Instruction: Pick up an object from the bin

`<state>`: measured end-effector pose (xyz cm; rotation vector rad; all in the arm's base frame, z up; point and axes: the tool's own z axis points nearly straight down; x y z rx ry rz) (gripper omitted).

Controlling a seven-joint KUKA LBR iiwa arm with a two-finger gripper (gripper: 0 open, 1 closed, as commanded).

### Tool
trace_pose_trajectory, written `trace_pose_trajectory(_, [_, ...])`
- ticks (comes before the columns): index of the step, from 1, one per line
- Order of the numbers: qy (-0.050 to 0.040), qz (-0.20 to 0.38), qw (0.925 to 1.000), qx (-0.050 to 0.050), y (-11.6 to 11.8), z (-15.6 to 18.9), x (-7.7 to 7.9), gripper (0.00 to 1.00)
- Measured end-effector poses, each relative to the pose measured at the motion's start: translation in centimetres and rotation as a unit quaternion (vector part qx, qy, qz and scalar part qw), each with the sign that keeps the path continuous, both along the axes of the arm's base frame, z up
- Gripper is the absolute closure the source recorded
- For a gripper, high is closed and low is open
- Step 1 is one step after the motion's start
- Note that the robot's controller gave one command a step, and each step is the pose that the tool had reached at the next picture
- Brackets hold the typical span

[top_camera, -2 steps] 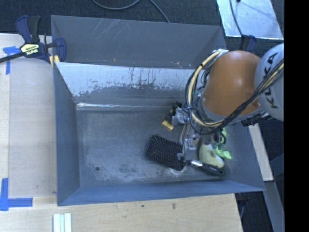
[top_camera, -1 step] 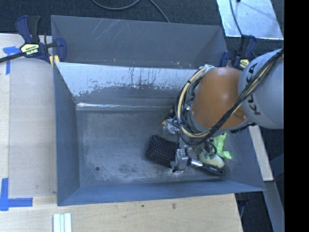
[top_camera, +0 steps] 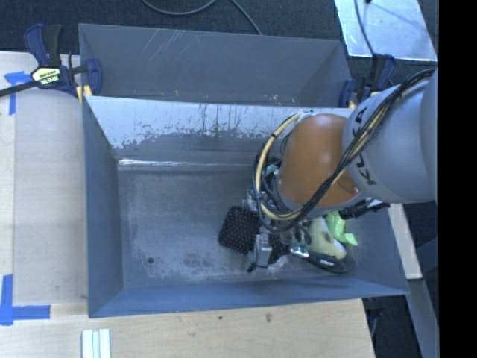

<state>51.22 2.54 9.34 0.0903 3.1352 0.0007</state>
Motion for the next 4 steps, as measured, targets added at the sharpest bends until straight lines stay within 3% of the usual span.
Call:
trace_pose_trajectory(1, [0.001,-0.034,0.9994,0.0,1.2,-1.2,1.0,0.0])
trace_pose_trajectory(2, [-0.0009,-0.097,0.9953,0.002,3.1,-1.9,3.1,1.0])
trace_pose_trajectory(3, [-0.001,-0.096,0.9953,0.002,3.1,-1.9,3.1,1.0])
trace_pose_trajectory(4, [-0.0015,-0.064,0.9979,0.002,1.9,7.3,4.4,1.0])
